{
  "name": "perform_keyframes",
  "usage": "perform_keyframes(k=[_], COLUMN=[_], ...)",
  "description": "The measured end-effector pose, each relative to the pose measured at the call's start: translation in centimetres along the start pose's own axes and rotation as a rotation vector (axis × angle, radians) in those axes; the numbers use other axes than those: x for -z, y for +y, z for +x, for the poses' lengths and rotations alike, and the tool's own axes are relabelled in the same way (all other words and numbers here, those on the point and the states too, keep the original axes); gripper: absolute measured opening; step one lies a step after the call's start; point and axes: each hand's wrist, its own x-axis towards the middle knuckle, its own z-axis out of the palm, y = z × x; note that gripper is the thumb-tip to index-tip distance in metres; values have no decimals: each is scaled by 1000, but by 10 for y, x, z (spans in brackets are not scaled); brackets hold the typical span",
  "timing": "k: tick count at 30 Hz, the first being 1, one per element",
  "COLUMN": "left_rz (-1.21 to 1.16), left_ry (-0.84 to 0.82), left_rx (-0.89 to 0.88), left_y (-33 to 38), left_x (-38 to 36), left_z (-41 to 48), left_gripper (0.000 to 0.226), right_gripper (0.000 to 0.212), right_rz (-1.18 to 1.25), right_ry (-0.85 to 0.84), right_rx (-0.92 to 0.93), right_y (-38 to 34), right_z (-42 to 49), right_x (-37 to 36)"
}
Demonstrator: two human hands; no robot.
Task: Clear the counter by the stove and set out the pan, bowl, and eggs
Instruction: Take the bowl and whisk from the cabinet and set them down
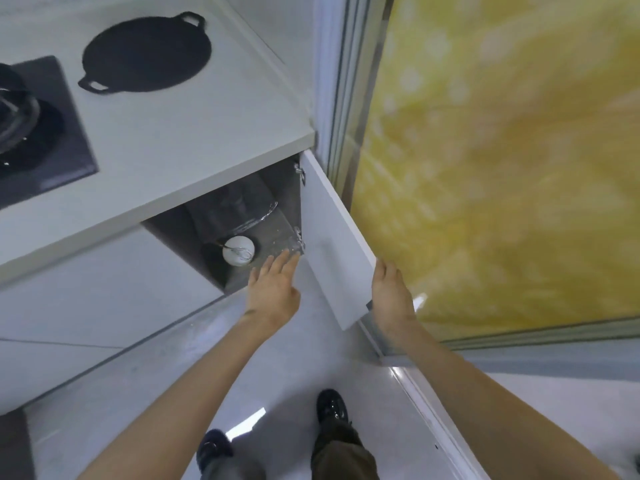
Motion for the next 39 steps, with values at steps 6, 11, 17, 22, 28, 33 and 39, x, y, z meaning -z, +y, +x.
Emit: perform_keyframes(k=[6,11,17,22,28,33,39], left_rz=[16,-3,-175,-419,-793,-993,-1269], left_ry=[-60,-65,-40,-21,-24,-38,-111], left_rx=[1,26,160,417,654,734,851], left_y=[26,30,3,-48,-115,-161,-206], left_x=[-15,-14,-14,-12,-22,-37,-77], left_z=[5,9,2,-4,17,52,103], left_gripper=[66,63,60,53,49,47,47], right_gripper=[91,75,61,47,39,31,28], right_rz=[-50,-154,52,508,784,939,1101], right_ry=[68,101,114,-103,-428,-533,-713], right_rx=[73,160,393,351,169,-78,-308], right_y=[43,49,24,-33,-106,-161,-208], right_z=[21,19,22,33,73,118,163], right_x=[3,8,4,-5,-30,-64,-103])
